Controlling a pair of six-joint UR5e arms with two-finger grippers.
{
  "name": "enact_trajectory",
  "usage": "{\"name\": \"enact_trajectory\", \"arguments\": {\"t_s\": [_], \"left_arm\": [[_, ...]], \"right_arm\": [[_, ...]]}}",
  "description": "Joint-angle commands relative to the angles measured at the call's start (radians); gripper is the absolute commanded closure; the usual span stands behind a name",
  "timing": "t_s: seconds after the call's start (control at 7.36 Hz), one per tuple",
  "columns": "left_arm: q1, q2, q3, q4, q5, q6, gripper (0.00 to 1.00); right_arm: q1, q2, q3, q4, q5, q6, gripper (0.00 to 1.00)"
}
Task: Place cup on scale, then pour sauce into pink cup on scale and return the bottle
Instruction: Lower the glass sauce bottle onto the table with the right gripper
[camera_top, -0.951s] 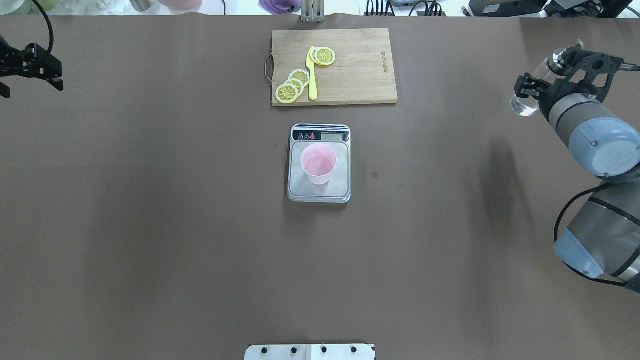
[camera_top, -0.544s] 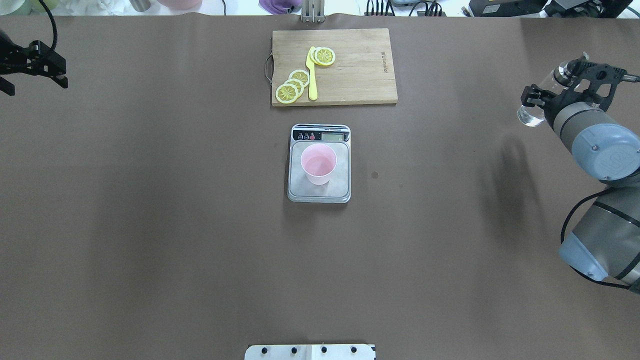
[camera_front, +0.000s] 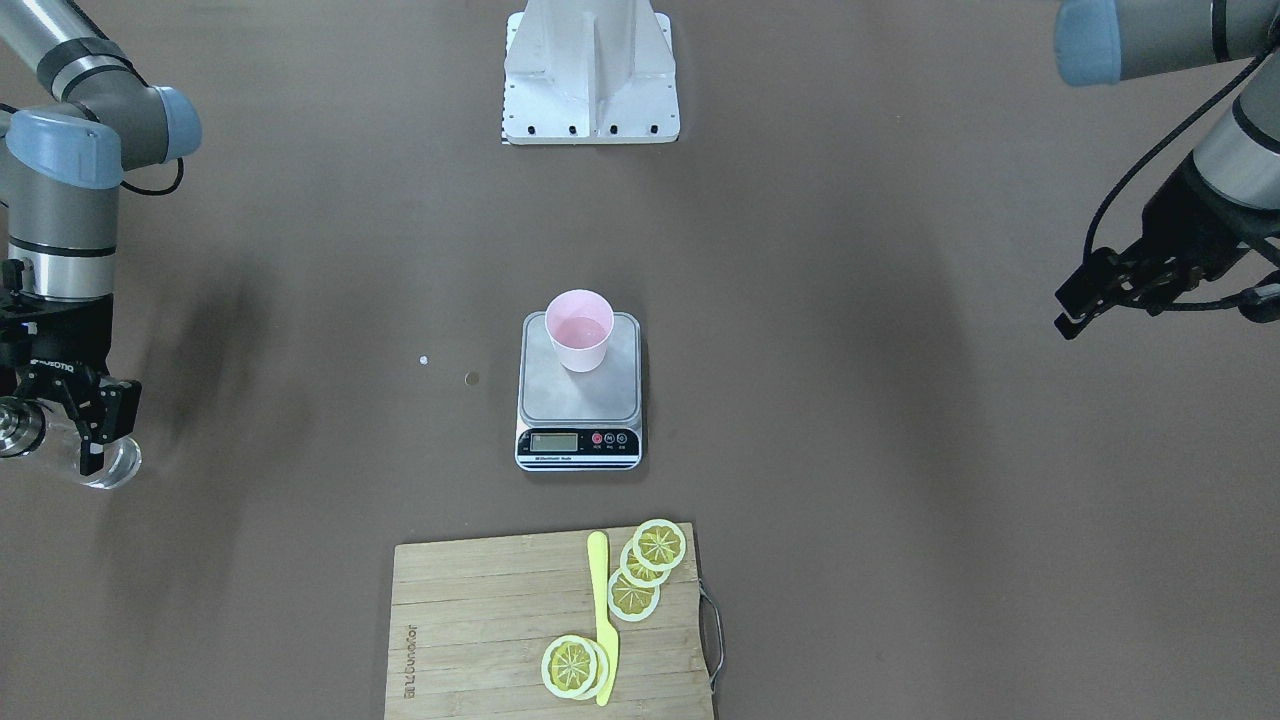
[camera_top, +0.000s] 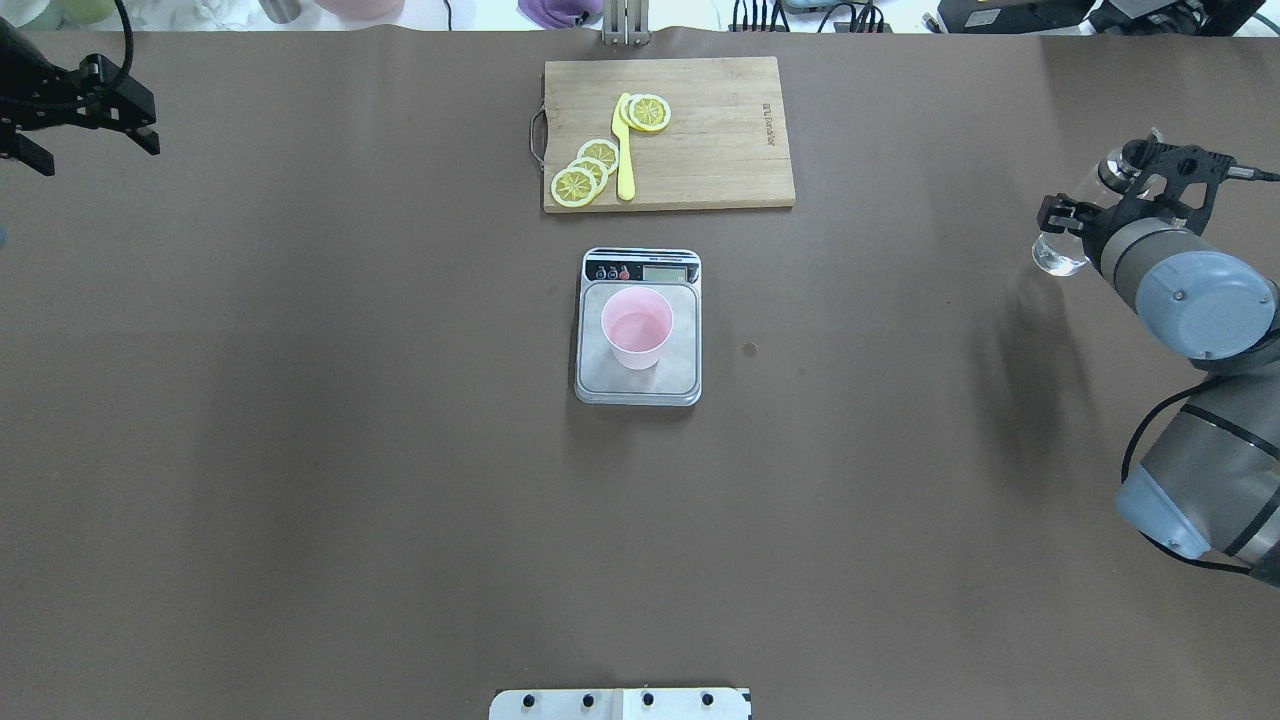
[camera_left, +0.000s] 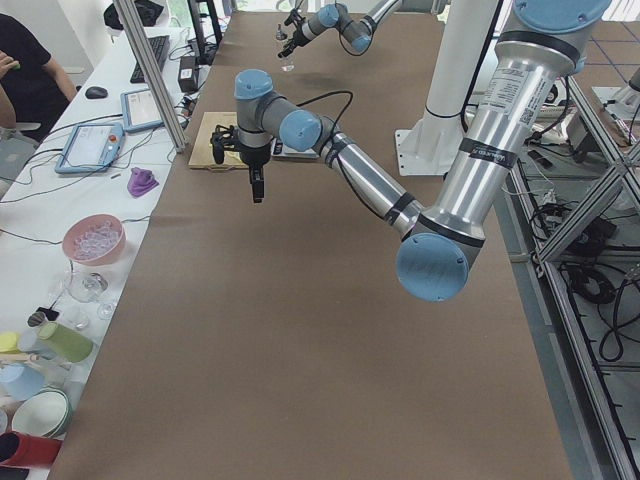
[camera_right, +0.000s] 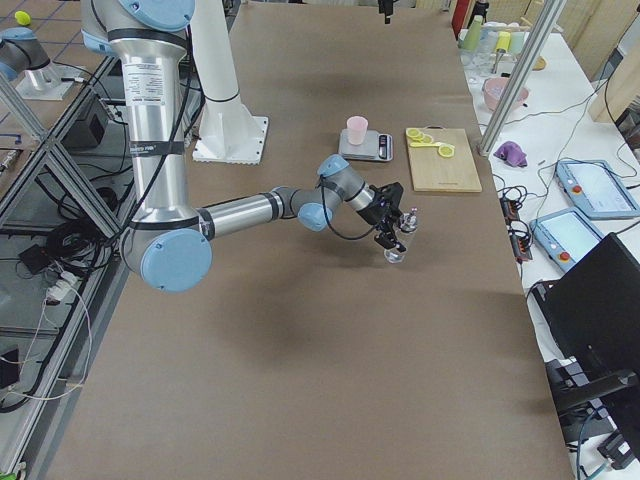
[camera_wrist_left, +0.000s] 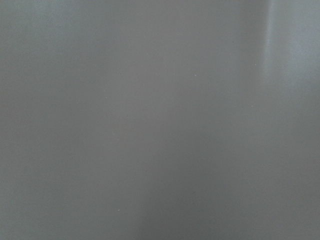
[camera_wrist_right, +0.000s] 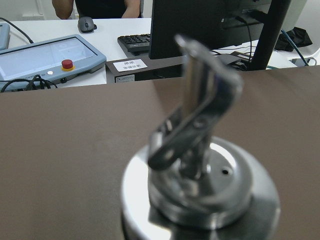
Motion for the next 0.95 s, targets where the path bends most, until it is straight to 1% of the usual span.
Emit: {"name": "enact_trajectory", "arguments": {"t_s": [0.0,0.82], "left_arm": [[0.001,0.002,0.003,0.000,0.000,-0.003,0.02],[0.003,0.007,0.020,-0.002,0.000,0.002,0.02]], "right_arm": [[-0.004,0.007,-0.031,0.000,0.005,-0.010,1.00],[-0.033,0.007,-0.032,0.002,0.004,-0.010,1.00]]}}
